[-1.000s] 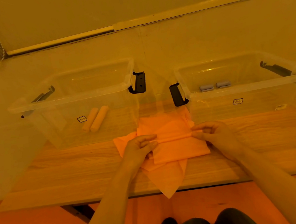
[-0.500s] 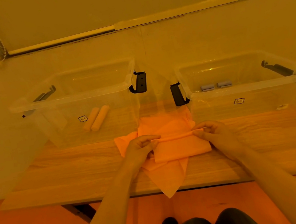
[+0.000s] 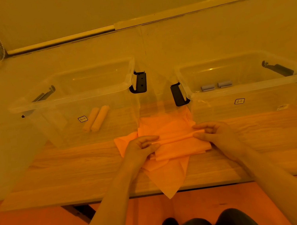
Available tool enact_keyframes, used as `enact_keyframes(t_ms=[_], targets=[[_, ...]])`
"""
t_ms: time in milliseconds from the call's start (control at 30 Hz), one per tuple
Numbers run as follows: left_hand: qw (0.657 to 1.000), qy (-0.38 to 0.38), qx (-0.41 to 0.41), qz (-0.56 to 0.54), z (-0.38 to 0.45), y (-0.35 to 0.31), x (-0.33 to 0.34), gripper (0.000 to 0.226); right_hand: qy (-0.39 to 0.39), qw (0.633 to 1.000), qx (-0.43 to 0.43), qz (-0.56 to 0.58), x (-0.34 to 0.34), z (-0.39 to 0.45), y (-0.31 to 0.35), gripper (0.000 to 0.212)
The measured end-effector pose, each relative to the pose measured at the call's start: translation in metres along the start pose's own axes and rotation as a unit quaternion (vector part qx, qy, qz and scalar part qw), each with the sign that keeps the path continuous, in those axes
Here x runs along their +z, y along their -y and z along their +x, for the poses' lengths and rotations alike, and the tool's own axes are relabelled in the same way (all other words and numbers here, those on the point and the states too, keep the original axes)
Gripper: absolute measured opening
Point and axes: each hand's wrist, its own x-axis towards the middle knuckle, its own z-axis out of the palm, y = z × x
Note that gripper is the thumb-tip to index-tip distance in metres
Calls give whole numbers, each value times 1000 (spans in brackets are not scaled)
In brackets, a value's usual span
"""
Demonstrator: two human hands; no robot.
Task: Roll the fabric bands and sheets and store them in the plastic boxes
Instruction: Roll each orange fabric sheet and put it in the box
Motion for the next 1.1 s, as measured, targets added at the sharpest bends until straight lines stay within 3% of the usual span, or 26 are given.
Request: enact_keyframes(t_ms=[333, 733, 1100], targets=[[999, 14, 12, 46, 4, -1, -1, 8, 8, 999, -11, -46, 3, 0, 2, 9], [1000, 5, -2, -14, 0, 0, -1, 21, 9, 1000, -6, -13, 2, 0, 3, 14], [1000, -8, 3, -25, 1, 1, 0, 15, -4, 1000, -21, -5, 2, 2, -2, 12]])
